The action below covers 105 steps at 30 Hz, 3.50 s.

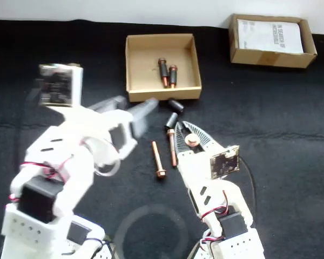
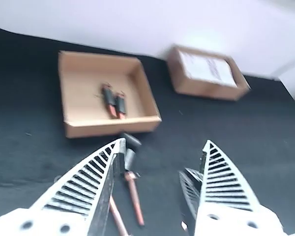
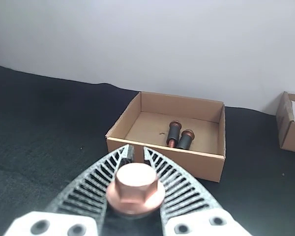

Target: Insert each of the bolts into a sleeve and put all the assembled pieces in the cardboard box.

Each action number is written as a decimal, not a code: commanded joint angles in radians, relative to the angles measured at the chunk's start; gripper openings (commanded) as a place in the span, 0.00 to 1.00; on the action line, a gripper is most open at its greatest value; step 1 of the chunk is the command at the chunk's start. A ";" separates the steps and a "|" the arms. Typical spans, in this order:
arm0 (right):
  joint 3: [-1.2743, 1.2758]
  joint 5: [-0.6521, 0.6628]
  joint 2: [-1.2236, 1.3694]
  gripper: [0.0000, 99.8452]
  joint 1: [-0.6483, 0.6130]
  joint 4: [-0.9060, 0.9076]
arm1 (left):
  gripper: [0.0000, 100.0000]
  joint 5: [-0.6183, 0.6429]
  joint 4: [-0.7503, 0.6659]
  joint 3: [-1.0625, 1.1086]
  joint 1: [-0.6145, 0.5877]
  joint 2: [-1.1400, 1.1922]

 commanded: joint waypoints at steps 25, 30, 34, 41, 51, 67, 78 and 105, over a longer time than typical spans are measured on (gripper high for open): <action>-0.524 -0.080 0.596 0.01 0.068 -0.005 | 0.01 -0.206 -0.166 0.516 -0.352 -0.332; -0.713 -0.080 0.800 0.01 0.068 -0.005 | 0.01 -0.206 -0.230 0.676 -0.427 -0.464; -0.860 -0.080 0.969 0.01 0.068 -0.001 | 0.01 -0.206 -0.229 0.786 -0.470 -0.585; -1.119 -0.080 1.277 0.01 0.068 -0.001 | 0.01 -0.206 -0.233 0.992 -0.519 -0.779; -1.518 -0.080 1.682 0.01 0.068 -0.002 | 0.01 -0.201 -0.233 1.138 -0.541 -0.766; -2.195 -0.075 2.408 0.01 0.088 -0.007 | 0.01 -0.198 -0.133 1.202 -0.541 -0.763; -2.767 -0.069 2.879 0.05 0.117 0.008 | 0.01 -0.204 -0.132 1.204 -0.541 -0.765; -3.456 -0.124 2.819 0.26 0.068 0.974 | 0.01 -0.206 -0.133 1.204 -0.542 -0.762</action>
